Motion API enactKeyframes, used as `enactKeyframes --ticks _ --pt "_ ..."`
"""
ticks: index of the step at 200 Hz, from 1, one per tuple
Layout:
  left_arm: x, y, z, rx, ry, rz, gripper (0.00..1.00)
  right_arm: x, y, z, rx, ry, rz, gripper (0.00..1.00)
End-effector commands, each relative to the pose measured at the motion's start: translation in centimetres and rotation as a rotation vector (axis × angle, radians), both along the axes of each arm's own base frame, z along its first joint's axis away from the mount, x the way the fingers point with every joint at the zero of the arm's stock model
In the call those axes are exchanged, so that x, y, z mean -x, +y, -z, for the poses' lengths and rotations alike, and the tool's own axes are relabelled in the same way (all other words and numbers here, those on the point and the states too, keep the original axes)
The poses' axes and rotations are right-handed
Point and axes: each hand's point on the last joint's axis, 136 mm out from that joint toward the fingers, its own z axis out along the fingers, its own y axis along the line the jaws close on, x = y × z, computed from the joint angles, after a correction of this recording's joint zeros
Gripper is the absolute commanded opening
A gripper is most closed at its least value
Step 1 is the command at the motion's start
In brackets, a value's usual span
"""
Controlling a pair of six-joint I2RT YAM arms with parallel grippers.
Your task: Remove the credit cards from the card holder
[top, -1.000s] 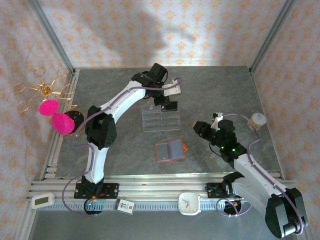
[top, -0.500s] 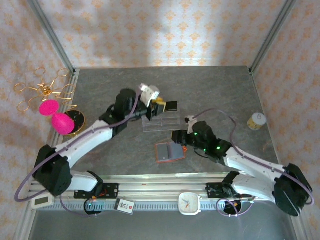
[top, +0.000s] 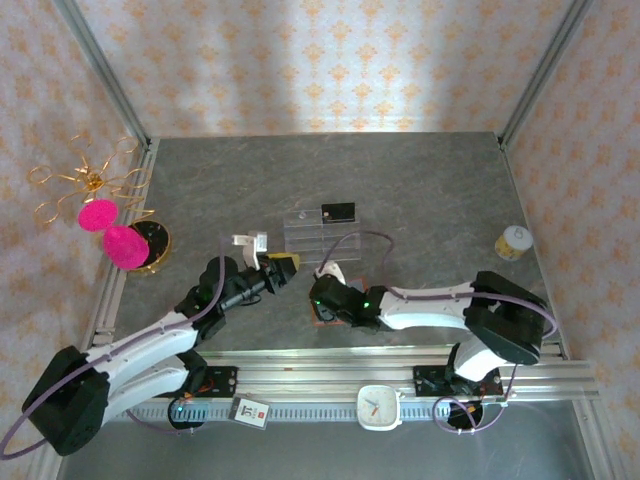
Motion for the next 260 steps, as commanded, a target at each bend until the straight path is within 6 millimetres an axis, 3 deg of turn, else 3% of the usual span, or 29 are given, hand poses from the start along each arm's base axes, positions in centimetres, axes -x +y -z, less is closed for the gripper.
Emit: enactKeyframes --ticks 1,26,52,90,126,147,192,196,221,260 --pt "-0.1 1.0 0.1 0.051 0.015 -0.068 0.29 -0.7 -0.3 0.3 0.086 -0.057 0.032 0.41" --pt "0.3 1.3 1.3 0.029 0.039 -0.068 0.28 -0.6 -0.6 1.7 0.144 -0.046 0.046 0.39" --pt "0.7 1.1 2.2 0.015 0.055 -0.045 0.25 -0.5 -1.3 2.6 0.166 -0.033 0.076 0.19" --pt "1.8 -0.3 4.4 -0.019 0.104 0.01 0.16 -0.5 -0.2 0.9 0.022 -0.042 0.099 0.0" --pt "2.8 -2.6 6.5 -0.034 0.164 0.082 0.0 -0.6 0.9 -2.5 -0.238 -0.04 0.119 0.0" --pt "3.0 -3.3 7.5 -0.041 0.194 0.098 0.0 -0.7 1.1 -4.2 -0.366 -0.023 0.129 0.0" --pt "3.0 -5.8 8.8 -0.098 0.229 0.164 0.0 -0.4 0.9 -4.3 -0.412 0.016 0.147 0.0" --pt "3.0 -5.9 9.0 -0.105 0.236 0.167 0.0 -0.4 0.8 -4.3 -0.414 0.017 0.153 0.0" --pt "3.0 -7.7 9.6 -0.132 0.25 0.217 0.0 -0.7 -0.7 -5.4 -0.439 -0.015 0.208 0.25" --pt "2.9 -10.6 10.2 -0.181 0.265 0.294 0.0 -0.9 -4.2 -7.9 -0.48 -0.071 0.282 0.27"
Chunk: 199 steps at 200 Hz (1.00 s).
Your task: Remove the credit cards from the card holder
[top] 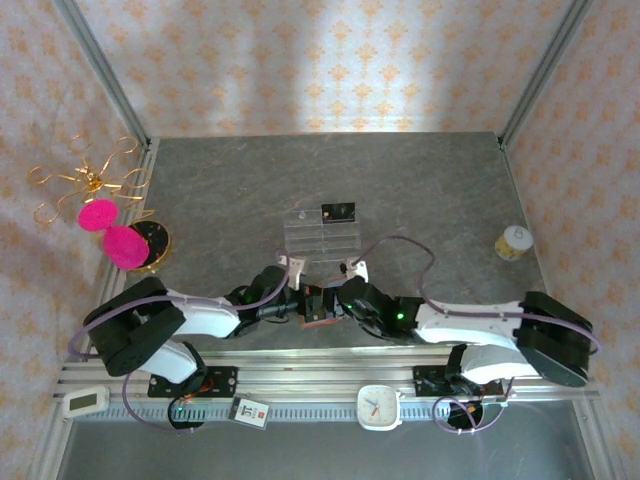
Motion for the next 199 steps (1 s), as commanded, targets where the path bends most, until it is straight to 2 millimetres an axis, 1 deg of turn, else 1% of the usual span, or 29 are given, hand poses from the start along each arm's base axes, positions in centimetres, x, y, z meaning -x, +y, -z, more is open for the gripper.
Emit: enactKeyframes --ticks 1,22,29,53,74,81,102,121,132,150,171,181,199 --pt "0.0 -2.1 -0.4 -0.009 -0.017 0.075 0.0 -0.7 -2.4 -1.8 -0.037 -0.037 0.094 0.27" --pt "-0.1 -3.0 0.6 -0.038 0.006 0.096 0.0 -0.5 -4.0 -1.5 -0.066 -0.015 0.117 0.2" --pt "-0.2 -3.2 1.1 -0.047 0.018 0.1 0.0 -0.3 -4.2 -1.2 -0.079 -0.001 0.112 0.16" --pt "-0.3 -3.8 2.6 -0.08 0.058 0.116 0.0 0.3 -4.0 0.3 -0.115 0.075 0.056 0.07" --pt "-0.3 -3.7 3.1 -0.09 0.067 0.113 0.0 0.6 -3.5 1.9 -0.126 0.14 0.013 0.01" --pt "-0.3 -3.7 3.0 -0.088 0.064 0.113 0.0 0.7 -3.3 2.2 -0.132 0.154 0.004 0.0" --pt "-0.3 -3.9 3.0 -0.086 0.065 0.121 0.0 1.0 -2.9 3.3 -0.134 0.183 -0.023 0.0" --pt "-0.3 -4.0 2.7 -0.08 0.056 0.125 0.0 1.0 -3.0 4.6 -0.118 0.206 -0.016 0.0" --pt "-0.5 -4.1 2.0 -0.065 0.039 0.123 0.0 1.0 -3.5 6.2 -0.078 0.232 0.0 0.0" --pt "-0.6 -4.0 0.6 -0.047 0.013 0.117 0.0 0.7 -4.2 7.7 -0.038 0.255 0.029 0.0" --pt "-0.4 -2.8 -0.4 -0.057 -0.003 0.084 0.0 0.5 -5.3 8.4 0.023 0.261 0.078 0.0" --pt "-0.1 -1.7 -0.2 -0.08 -0.003 0.06 0.0 0.5 -5.8 8.5 0.036 0.26 0.097 0.0" --pt "0.6 0.6 1.1 -0.142 0.015 0.026 0.0 0.7 -6.1 8.5 0.026 0.263 0.102 0.0"
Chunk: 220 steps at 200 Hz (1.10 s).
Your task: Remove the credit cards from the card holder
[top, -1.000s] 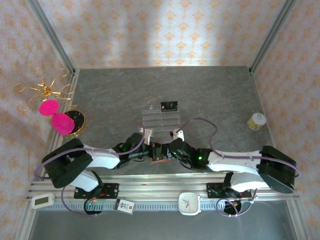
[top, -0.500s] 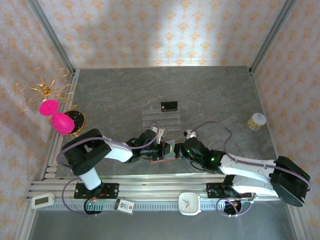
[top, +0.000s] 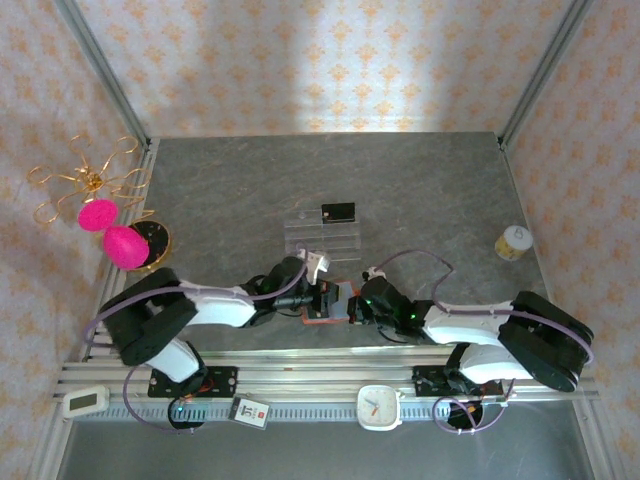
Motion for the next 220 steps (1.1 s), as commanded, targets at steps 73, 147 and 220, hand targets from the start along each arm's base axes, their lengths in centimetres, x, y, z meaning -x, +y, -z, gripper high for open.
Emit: enactKeyframes --ticks 73,147,220 --pt "2.1 7.1 5.8 -0.226 0.052 -0.104 0.0 -0.3 -0.9 0.1 0.029 0.004 0.043 0.0" --pt "1.9 8.0 2.5 -0.171 -0.037 -0.139 0.0 -0.9 0.5 -2.0 0.023 -0.033 -0.011 0.01" --pt "2.5 8.4 6.0 -0.215 0.018 -0.125 0.0 -1.3 3.4 -7.4 -0.023 -0.093 -0.14 0.11"
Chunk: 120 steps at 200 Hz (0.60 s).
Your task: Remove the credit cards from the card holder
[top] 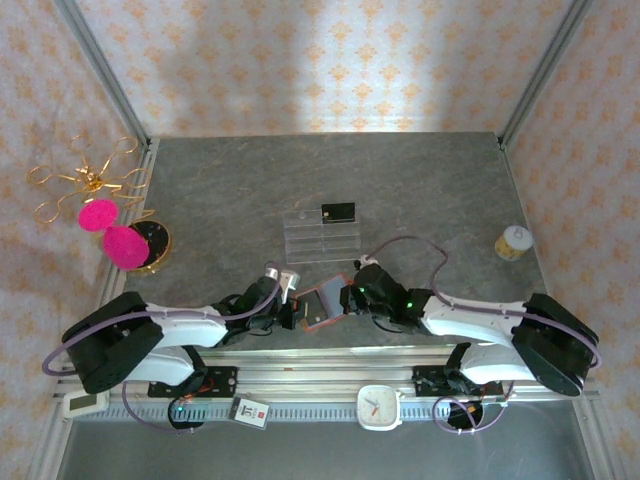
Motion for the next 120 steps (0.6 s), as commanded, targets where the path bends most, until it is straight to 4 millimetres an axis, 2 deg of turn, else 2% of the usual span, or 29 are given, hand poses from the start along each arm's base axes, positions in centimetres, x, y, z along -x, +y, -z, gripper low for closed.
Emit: enactKeyframes --ticks 1,30,54,88,120 --pt "-0.3 0.4 0.7 -0.017 -0.005 -0.006 0.0 -0.1 1.3 -2.9 -0.025 -0.04 -0.076 0.11" --pt "-0.9 0.7 0.4 -0.043 -0.042 -0.008 0.0 -0.1 3.9 -3.3 -0.064 -0.005 -0.151 0.13" --pt "-2.3 1.0 0.2 -0.071 -0.071 -0.001 0.0 -0.6 5.4 -2.2 -0.063 0.023 -0.177 0.13" --pt "-4.0 0.6 -0.7 -0.085 -0.117 0.032 0.0 -1.6 5.9 0.1 -0.048 0.079 -0.166 0.14" --pt "-4.3 -1.0 -1.8 -0.041 -0.114 0.069 0.0 -2.3 6.0 0.5 -0.076 0.098 -0.136 0.14"
